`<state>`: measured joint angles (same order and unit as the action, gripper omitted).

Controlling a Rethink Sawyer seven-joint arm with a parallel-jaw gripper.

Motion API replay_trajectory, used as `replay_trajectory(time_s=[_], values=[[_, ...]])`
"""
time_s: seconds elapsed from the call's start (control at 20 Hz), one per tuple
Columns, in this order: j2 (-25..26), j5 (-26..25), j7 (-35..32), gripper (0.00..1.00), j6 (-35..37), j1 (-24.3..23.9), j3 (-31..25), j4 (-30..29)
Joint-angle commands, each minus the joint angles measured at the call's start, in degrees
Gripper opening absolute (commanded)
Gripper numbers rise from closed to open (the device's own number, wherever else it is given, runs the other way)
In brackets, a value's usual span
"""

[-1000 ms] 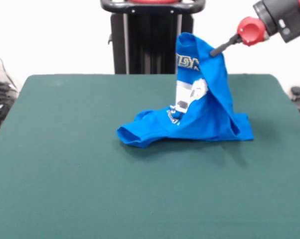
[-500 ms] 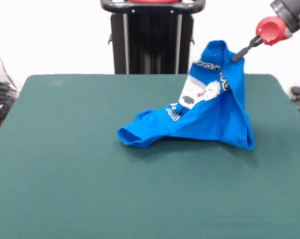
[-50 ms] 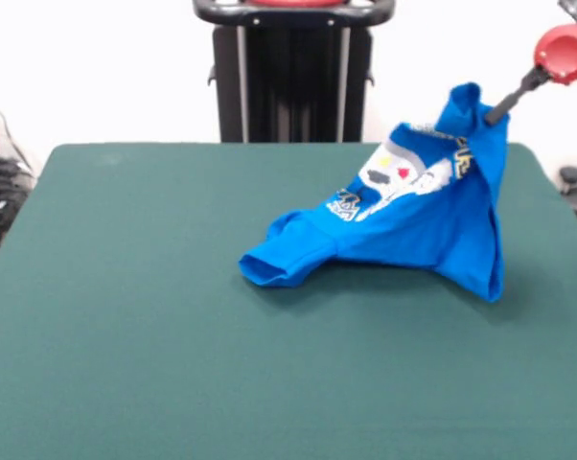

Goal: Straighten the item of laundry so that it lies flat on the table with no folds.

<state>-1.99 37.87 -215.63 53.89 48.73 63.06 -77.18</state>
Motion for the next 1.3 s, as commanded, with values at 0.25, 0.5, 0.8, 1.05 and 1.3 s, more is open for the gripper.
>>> replay_trajectory(time_s=[0.25, 0.5, 0.8, 1.05, 1.3], values=[[11.54, 5.59, -30.65, 0.0, 13.18, 0.57, -2.66, 9.61], [16.26, 4.3, -33.42, 0.0, 14.95, 1.5, -0.55, 10.45], [16.38, -0.51, -24.24, 1.0, 14.59, 2.06, -1.47, 10.22], [-3.1, -0.56, -2.58, 1.0, 4.82, 1.35, -8.59, -1.7], [-16.6, -5.45, 12.12, 1.0, 4.52, -2.75, -12.74, -2.9]])
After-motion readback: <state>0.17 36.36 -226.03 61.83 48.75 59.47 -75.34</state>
